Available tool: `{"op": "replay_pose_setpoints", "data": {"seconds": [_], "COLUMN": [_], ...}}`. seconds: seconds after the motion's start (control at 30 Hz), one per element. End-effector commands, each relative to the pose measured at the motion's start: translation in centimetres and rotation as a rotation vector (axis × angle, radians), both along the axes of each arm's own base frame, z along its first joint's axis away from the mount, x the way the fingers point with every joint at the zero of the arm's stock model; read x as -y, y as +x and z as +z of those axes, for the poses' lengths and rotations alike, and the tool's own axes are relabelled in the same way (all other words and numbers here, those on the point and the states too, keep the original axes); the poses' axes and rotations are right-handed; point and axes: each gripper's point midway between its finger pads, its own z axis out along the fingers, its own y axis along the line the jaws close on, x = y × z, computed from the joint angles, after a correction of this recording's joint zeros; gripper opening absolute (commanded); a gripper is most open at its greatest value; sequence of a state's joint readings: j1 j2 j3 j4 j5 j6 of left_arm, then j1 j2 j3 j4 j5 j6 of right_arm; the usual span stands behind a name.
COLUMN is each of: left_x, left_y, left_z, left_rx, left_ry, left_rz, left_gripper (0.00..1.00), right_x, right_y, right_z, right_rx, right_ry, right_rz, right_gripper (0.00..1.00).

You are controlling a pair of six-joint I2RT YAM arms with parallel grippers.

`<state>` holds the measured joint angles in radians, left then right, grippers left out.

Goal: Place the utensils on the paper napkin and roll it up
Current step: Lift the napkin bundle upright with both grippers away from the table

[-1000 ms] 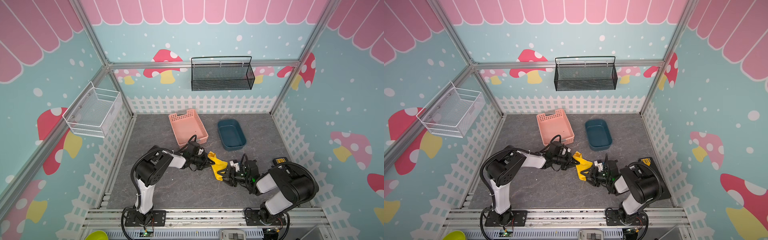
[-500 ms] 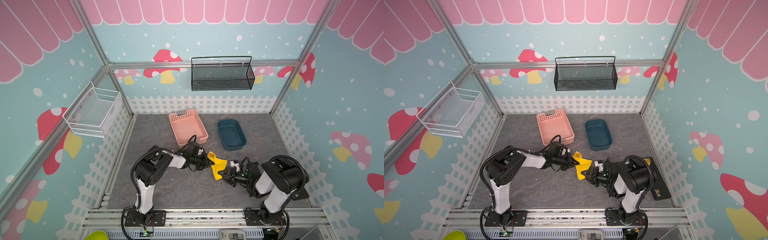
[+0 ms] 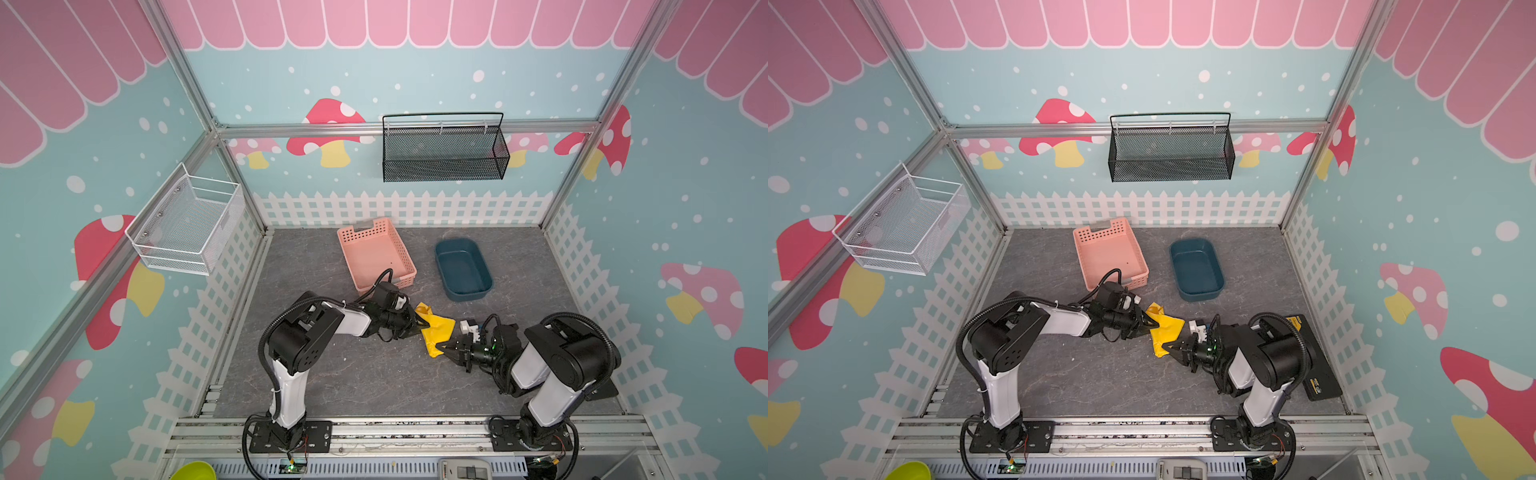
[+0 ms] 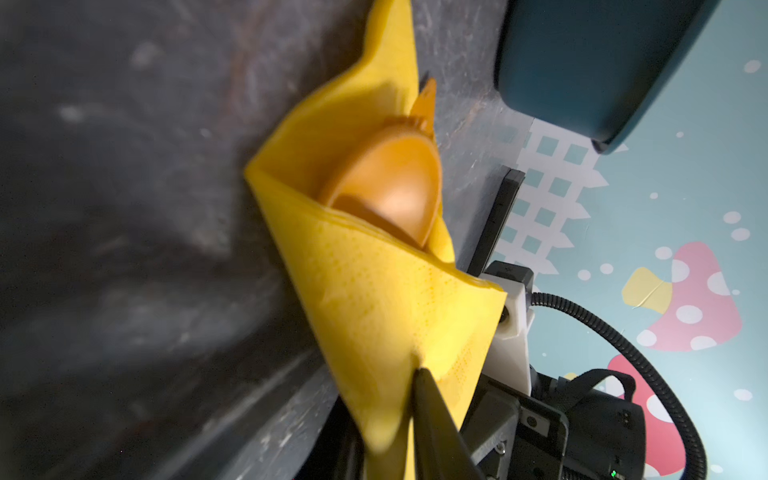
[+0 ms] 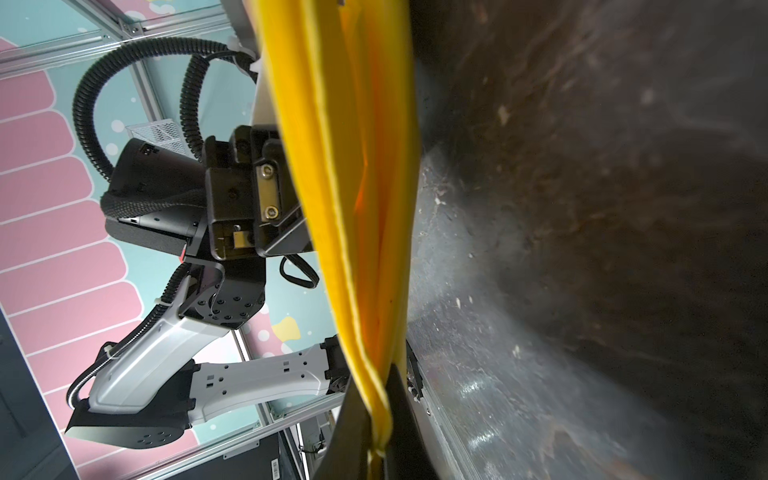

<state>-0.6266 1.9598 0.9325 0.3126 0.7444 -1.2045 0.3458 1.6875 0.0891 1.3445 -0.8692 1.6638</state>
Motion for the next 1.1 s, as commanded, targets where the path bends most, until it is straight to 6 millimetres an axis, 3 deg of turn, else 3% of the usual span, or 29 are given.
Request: {"op": "replay_pose_setpoints", "data": {"seconds": [0.0, 0.1, 0.27, 0.37, 0.53, 0.67, 0.83, 1.07], "left_x": [0.5, 0.4, 0.1, 0.2, 0.6, 0.4, -0.3, -1.3], "left_y": [1.2, 1.5, 2.1, 2.6, 3.2, 3.3, 2.5, 0.5], "left_z": [4.0, 6.0, 10.5, 14.3, 21.5, 27.3, 34.5, 39.9], "left_rx": [0.092, 0.145, 0.256, 0.343, 0.510, 0.650, 0.879, 1.133], "left_ry": [-0.037, -0.026, -0.006, -0.023, -0.088, -0.149, -0.229, -0.307], "left_rz": [0.001, -0.006, -0.016, -0.020, -0.040, -0.035, -0.036, -0.056], "left_gripper": [0.30, 0.34, 0.37, 0.38, 0.39, 0.42, 0.52, 0.65], "right_x": [0.0, 0.0, -0.1, -0.1, 0.1, 0.2, 0.5, 1.1], "right_y": [0.7, 1.3, 3.1, 4.3, 5.7, 5.9, 5.7, 3.6], "right_z": [1.4, 2.4, 5.9, 9.1, 16.3, 21.5, 27.2, 33.5], "right_rx": [0.071, 0.119, 0.255, 0.373, 0.640, 0.838, 1.087, 1.407], "right_ry": [-0.002, -0.029, -0.088, -0.130, -0.178, -0.183, -0.201, -0.191], "right_rz": [-0.008, -0.008, -0.019, -0.030, -0.064, -0.091, -0.126, -0.176], "right_gripper": [0.00, 0.00, 0.00, 0.00, 0.00, 0.00, 0.00, 0.00]}}
